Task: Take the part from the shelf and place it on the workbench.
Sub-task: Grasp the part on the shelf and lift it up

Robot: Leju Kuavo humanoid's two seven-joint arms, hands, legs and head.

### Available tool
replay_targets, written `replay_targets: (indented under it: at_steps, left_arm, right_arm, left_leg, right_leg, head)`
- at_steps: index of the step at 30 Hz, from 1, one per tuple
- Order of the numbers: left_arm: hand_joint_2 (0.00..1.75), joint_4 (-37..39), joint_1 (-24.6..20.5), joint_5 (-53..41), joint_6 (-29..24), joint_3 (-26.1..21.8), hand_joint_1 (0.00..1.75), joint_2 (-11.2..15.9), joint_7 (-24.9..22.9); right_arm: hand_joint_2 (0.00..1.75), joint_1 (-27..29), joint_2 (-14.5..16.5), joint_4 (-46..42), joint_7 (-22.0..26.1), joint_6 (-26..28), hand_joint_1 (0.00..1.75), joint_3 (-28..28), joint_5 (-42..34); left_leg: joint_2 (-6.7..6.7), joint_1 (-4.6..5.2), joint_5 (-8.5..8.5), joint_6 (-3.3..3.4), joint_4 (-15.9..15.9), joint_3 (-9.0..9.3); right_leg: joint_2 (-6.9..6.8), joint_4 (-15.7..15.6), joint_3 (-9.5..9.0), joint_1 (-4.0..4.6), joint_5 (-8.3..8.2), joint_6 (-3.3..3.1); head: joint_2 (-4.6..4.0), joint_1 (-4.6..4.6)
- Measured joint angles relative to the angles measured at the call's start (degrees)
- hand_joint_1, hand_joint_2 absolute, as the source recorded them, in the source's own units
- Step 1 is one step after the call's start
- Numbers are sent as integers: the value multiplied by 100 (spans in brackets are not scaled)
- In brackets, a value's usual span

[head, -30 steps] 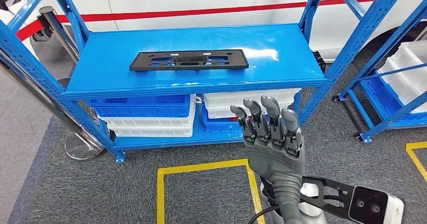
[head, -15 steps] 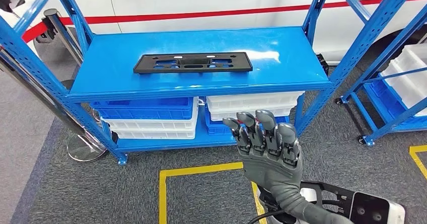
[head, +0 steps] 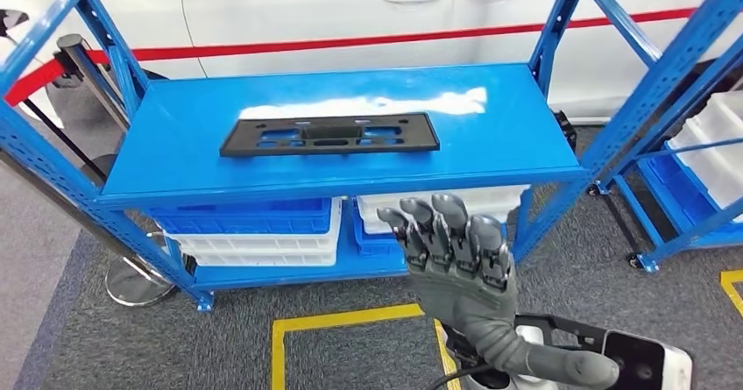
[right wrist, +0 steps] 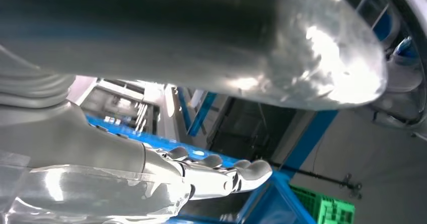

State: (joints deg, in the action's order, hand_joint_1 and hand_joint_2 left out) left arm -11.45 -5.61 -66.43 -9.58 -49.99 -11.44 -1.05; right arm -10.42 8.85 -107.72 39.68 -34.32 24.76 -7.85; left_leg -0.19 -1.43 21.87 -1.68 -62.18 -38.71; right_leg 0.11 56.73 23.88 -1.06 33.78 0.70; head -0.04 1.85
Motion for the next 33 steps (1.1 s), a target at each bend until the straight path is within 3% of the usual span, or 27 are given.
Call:
replay_targets:
  at_steps: [2, 4, 7, 8, 10, 11, 12, 13, 14, 15, 16, 17, 18, 19, 20, 22, 24, 25, 26, 27, 30, 31, 33]
  left_arm:
    - [0, 16, -18, -18, 0, -1, 0, 2, -1]
    - [0, 14, -30, -27, -8, -3, 0, 21, -2]
    - [0, 13, -40, -37, -18, -4, 0, 32, -1]
    - [0, 13, -43, -41, -19, -4, 0, 31, -1]
    - [0, 13, -40, -55, -25, -4, 0, 30, -12]
    - [0, 13, -37, -64, -28, -4, 0, 30, -25]
    - [0, 13, -35, -73, -32, -4, 0, 28, -42]
    - [0, 13, -35, -81, -34, -4, 0, 26, -57]
    - [0, 16, -30, -92, -34, -4, 0, 17, -68]
    - [0, 24, -29, -103, -34, -4, 0, 5, -76]
    - [0, 32, -32, -113, -34, -4, 0, -8, -83]
    - [0, 39, -30, -119, -34, -3, 0, -18, -89]
    - [0, 44, -34, -120, -35, -3, 0, -21, -95]
    - [0, 44, -37, -117, -37, -2, 0, -18, -99]
    - [0, 44, -39, -116, -41, -2, 0, -11, -102]
    - [0, 44, -67, -113, -49, -2, 0, -2, -103]
    - [0, 44, -89, -101, -52, -2, 0, 0, -95]
    - [0, 44, -89, -93, -53, -2, 0, 2, -87]
    - [0, 44, -85, -84, -54, -2, 0, 4, -79]
    - [0, 44, -81, -78, -54, -2, 0, 6, -72]
    - [0, 44, -79, -66, -54, -2, 0, 10, -65]
    - [0, 44, -83, -64, -52, -2, 0, 11, -64]
    - [0, 44, -80, -65, -50, -2, 0, 13, -66]
  right_arm:
    - [0, -9, 20, -2, 2, -28, 0, 0, 3]
    - [0, -21, 35, -7, 3, -52, 0, 0, 6]
    - [0, -34, 39, -7, 4, -59, 0, 0, 11]
    - [0, -31, 39, -6, 4, -58, 0, 0, 11]
    - [0, -21, 39, -4, 4, -52, 0, 0, 11]
    - [0, -15, 39, -3, 4, -45, 0, 0, 11]
    - [0, -10, 39, -3, 4, -31, 0, 0, 12]
    - [0, -3, 38, -2, 4, -8, 0, 0, 14]
    - [0, 6, 34, 5, 4, 24, 0, -1, 16]
    - [0, 18, 28, 20, 4, 61, 0, -2, 17]
    - [0, 35, 20, 39, 3, 97, 0, -4, 15]
    - [0, 52, 9, 58, 3, 127, 0, -5, 7]
    - [0, 60, 0, 75, 3, 147, 0, -6, -5]
    - [0, 62, -6, 88, 3, 161, 0, -7, -16]
    - [0, 58, -10, 99, 3, 174, 0, -7, -27]
    - [0, 52, -13, 134, 1, 218, 0, -6, -45]
    - [0, 60, -17, 192, -42, 332, 0, -6, -75]
    - [0, 64, -19, 231, -102, 427, 0, -6, -98]
    - [0, 69, -19, 273, -182, 540, 0, -6, -125]
    - [0, 73, -19, 312, -276, 663, 0, -7, -154]
    - [0, 80, -14, 397, -604, 1086, 0, -7, -243]
    - [0, 85, -13, 421, -700, 1224, 0, -8, -274]
    - [0, 111, -13, 470, -887, 1482, 0, -10, -335]
  left_leg:
    - [-6, 69, 239, 132, 135, 161]
    - [-26, 98, 397, 266, 239, 351]
    - [-36, 107, 574, 363, 341, 676]
    - [-38, 109, 614, 374, 367, 768]
    - [-50, 120, 712, 378, 433, 997]
    - [-64, 127, 781, 376, 472, 1149]
    - [-83, 133, 869, 374, 507, 1302]
    - [-102, 136, 960, 372, 533, 1444]
    - [-114, 136, 1060, 371, 554, 1562]
    - [-133, 143, 1162, 363, 553, 1669]
    - [-151, 159, 1264, 346, 560, 1748]
    - [-167, 177, 1340, 325, 561, 1834]
    - [-180, 199, 1361, 300, 524, 1898]
    - [-179, 213, 1346, 276, 474, 1932]
    - [-159, 214, 1303, 254, 349, 1940]
    - [-100, 197, 1348, 190, -90, 1731]
    - [-57, 161, 1701, 112, -627, 1350]
    - [-52, 144, 1889, 79, -818, 1168]
    - [-49, 132, 1971, 58, -886, 1044]
    - [-45, 125, 1911, 51, -810, 985]
    - [-28, 141, 1268, 123, 42, 1093]
    - [-27, 160, 1250, 165, 224, 1108]
    - [-29, 196, 1310, 258, 272, 1055]
  right_leg:
    - [5, 33, -55, -24, 30, 91]
    - [0, 395, 61, -59, -131, 153]
    - [-7, 1377, 710, -63, -361, 165]
    - [-7, 1617, 963, -50, -296, 156]
    - [-6, 1843, 1424, -18, 69, 124]
    - [-6, 1856, 1657, 6, 280, 95]
    - [-4, 1734, 1817, 35, 387, 57]
    - [-3, 1505, 1915, 72, 290, 10]
    - [-1, 1176, 1968, 122, -98, -52]
    - [8, 810, 2009, 177, -617, -112]
    - [33, 541, 2020, 218, -1105, -157]
    - [62, 364, 2013, 242, -1488, -184]
    - [94, 300, 1986, 241, -1612, -192]
    - [116, 310, 1917, 223, -1609, -199]
    - [121, 291, 1851, 203, -1585, -213]
    - [112, 260, 1757, 173, -1505, -264]
    - [105, 252, 1733, 162, -1449, -301]
    - [105, 253, 1721, 159, -1426, -308]
    - [107, 256, 1705, 157, -1404, -308]
    - [110, 260, 1686, 154, -1387, -304]
    - [114, 276, 1644, 154, -1375, -274]
    - [115, 281, 1642, 155, -1382, -249]
    - [119, 284, 1648, 153, -1399, -170]
  head:
    - [0, 2]
    - [0, -5]
    - [0, -15]
    - [0, -17]
    - [0, -20]
    - [0, -20]
    - [0, -20]
    - [0, -21]
    - [0, -24]
    - [0, -26]
    - [0, -27]
    - [0, -29]
    - [0, -26]
    - [0, -28]
    - [0, -30]
    - [0, -27]
    - [0, -18]
    - [0, -19]
    - [0, -17]
    - [0, -17]
    - [0, -21]
    - [0, -20]
    - [0, -20]
